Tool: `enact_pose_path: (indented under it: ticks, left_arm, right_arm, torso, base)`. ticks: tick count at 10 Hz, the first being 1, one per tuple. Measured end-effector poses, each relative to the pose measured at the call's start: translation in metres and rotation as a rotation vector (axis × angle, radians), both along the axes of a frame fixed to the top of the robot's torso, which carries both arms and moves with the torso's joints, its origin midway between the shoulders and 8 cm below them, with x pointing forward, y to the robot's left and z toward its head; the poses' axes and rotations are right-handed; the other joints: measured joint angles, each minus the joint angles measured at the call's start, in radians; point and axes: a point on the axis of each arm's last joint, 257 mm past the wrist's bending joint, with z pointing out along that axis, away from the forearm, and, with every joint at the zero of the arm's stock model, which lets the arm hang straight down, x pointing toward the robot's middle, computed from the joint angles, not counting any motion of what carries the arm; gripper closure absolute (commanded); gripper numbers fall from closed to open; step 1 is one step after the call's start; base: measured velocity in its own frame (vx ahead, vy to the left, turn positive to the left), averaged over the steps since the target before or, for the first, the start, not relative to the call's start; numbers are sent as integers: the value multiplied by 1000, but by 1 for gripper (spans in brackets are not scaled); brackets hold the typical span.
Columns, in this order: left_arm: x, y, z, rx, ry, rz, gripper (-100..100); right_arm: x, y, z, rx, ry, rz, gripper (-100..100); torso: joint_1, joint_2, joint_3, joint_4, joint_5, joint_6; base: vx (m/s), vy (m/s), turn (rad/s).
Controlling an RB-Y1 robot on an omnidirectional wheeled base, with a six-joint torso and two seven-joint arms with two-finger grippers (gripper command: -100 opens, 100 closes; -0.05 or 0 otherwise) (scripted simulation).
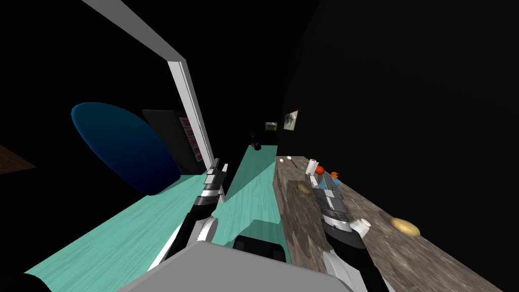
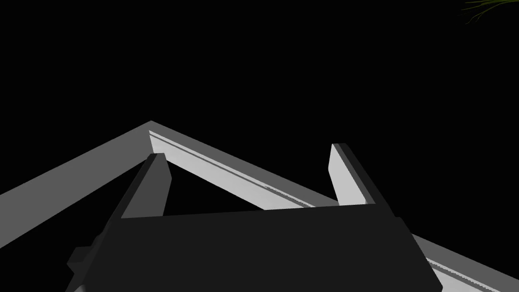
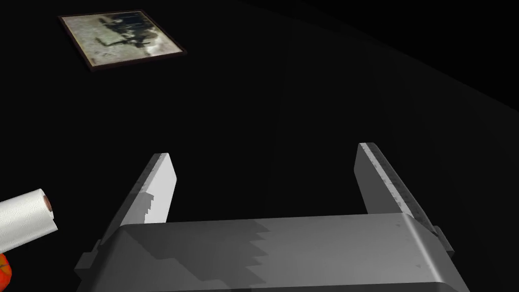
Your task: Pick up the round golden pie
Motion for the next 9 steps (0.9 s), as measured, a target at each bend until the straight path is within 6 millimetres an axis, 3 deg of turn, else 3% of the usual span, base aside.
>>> enact_pose_path:
  ticks: [7,9]
  left_arm:
    - [0,0,0,0,0,0,0]
    - [0,0,0,0,0,0,0]
  right_arm:
    - [3,-19,-109,-180,290,-26,-100]
    - [0,-28,-152,-251,398,-35,-100]
  torso:
    - [-1,0,0,0,0,0]
    - [1,-2,-1,0,0,0]
  base:
    - [116,76,-6]
    - [153,103,-11]
